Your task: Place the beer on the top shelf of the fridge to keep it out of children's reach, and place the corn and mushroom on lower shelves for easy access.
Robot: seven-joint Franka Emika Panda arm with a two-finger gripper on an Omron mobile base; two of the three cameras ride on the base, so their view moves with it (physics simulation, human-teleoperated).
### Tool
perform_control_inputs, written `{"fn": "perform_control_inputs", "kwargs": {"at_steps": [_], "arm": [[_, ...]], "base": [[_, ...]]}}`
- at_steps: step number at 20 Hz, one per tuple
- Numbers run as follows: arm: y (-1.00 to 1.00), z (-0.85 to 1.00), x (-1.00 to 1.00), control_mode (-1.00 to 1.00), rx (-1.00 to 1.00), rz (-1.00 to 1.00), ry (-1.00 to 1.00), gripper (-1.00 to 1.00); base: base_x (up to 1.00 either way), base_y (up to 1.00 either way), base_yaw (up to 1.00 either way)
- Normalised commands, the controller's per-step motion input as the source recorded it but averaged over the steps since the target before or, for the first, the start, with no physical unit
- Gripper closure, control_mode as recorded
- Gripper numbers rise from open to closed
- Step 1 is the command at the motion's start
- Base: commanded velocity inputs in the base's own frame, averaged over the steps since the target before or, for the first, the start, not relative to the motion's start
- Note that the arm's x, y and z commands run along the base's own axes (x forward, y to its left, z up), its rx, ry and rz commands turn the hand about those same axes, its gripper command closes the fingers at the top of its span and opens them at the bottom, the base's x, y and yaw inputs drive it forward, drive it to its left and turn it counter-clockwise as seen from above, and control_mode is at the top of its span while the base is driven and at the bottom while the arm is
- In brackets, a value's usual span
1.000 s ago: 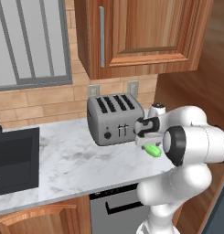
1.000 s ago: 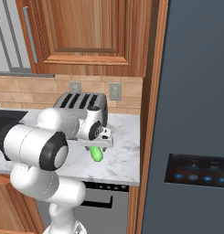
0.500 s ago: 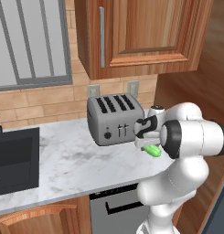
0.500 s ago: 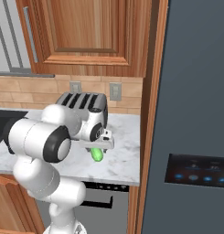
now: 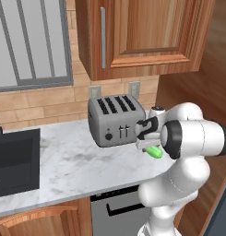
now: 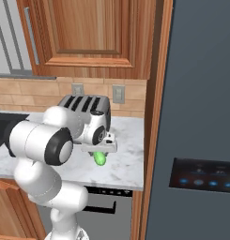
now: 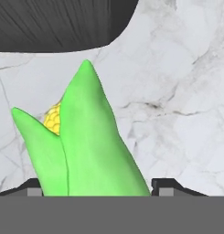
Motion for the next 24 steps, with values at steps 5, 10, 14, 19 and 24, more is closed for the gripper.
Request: {"fn": "perform_control_inputs", "kwargs": {"at_steps": [5, 10, 14, 19, 24], "arm": [[0.02, -0.33, -0.64, -1.0, 0.0, 0.07, -0.09, 1.0], [0.0, 0.56, -0.79, -1.0, 0.0, 0.08, -0.17, 1.0], [0.0, 0.69, -0.89, -1.0, -0.02, 0.11, -0.04, 1.0], [0.01, 0.98, -0.62, -1.0, -0.03, 0.12, -0.1, 1.0], [0.18, 1.0, -0.34, -1.0, -0.01, 0.13, -0.18, 1.0]], "base": [[0.0, 0.0, 0.0], [0.0, 0.0, 0.0], [0.0, 0.0, 0.0], [0.0, 0.0, 0.0], [0.0, 0.0, 0.0]]}}
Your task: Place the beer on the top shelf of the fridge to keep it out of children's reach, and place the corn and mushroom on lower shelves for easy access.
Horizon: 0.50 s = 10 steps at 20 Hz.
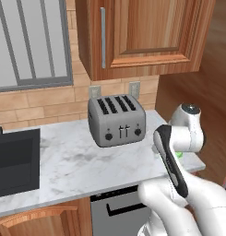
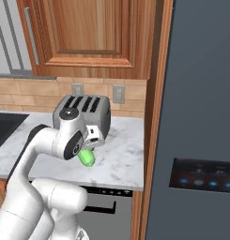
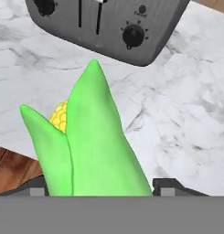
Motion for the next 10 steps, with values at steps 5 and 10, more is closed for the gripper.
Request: {"fn": "perform_control_inputs", "kwargs": {"at_steps": [5, 10], "arm": [[0.33, 0.98, -0.31, -1.0, -0.01, 0.14, -0.27, 1.0], [0.28, 0.95, -0.28, -1.0, -0.02, 0.1, -0.17, 1.0]], "base": [[0.0, 0.0, 0.0], [0.0, 0.0, 0.0]]}}
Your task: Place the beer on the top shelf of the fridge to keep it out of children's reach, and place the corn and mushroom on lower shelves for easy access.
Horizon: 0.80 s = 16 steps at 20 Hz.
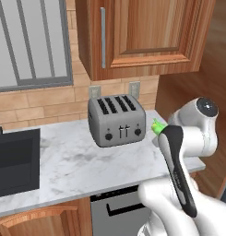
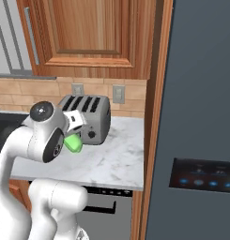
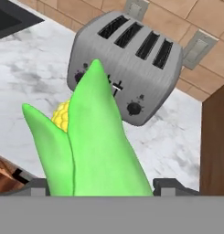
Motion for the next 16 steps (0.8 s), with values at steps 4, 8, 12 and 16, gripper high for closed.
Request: {"fn": "perform_control_inputs", "kwargs": {"at_steps": [4, 8, 12, 16], "arm": [[0.13, 0.9, -0.33, -1.0, -0.05, 0.03, 0.0, 1.0], [0.14, 0.69, -0.27, -1.0, -0.08, 0.0, 0.0, 1.0], [0.07, 0.39, -0.34, -1.0, -0.08, 0.0, 0.0, 1.0], [0.03, 0.2, -0.53, -1.0, -0.07, 0.0, 0.0, 1.0]], "base": [[0.0, 0.0, 0.0], [0.0, 0.0, 0.0], [0.0, 0.0, 0.0], [0.0, 0.0, 0.0]]}}
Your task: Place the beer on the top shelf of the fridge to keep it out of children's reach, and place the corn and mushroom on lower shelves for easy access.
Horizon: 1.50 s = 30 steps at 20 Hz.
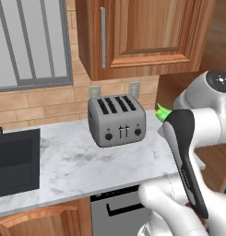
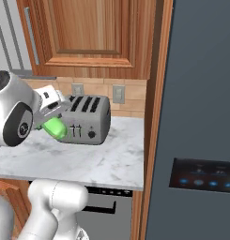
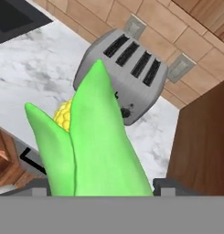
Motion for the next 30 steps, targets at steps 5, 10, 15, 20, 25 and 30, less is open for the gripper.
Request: {"fn": "perform_control_inputs", "kwargs": {"at_steps": [5, 10, 15, 20, 25, 30], "arm": [[0.0, 0.0, 0.0, 1.0, 0.0, 0.0, 0.0, 1.0], [0.0, 0.0, 0.0, 1.0, 0.0, 0.0, 0.0, 1.0], [0.0, 0.0, 0.0, 1.0, 0.0, 0.0, 0.0, 1.0], [0.0, 0.0, 0.0, 1.0, 0.0, 0.0, 0.0, 1.0], [0.0, 0.0, 0.0, 1.0, 0.0, 0.0, 0.0, 1.0], [0.0, 0.0, 0.0, 1.0, 0.0, 0.0, 0.0, 1.0]], "base": [[-0.97, 0.0, 0.0], [-1.0, 0.0, 0.0], [-0.81, -0.27, -0.19], [-0.3, -0.49, -0.4], [0.0, -0.57, -0.38], [0.06, -0.59, -0.31]]}}
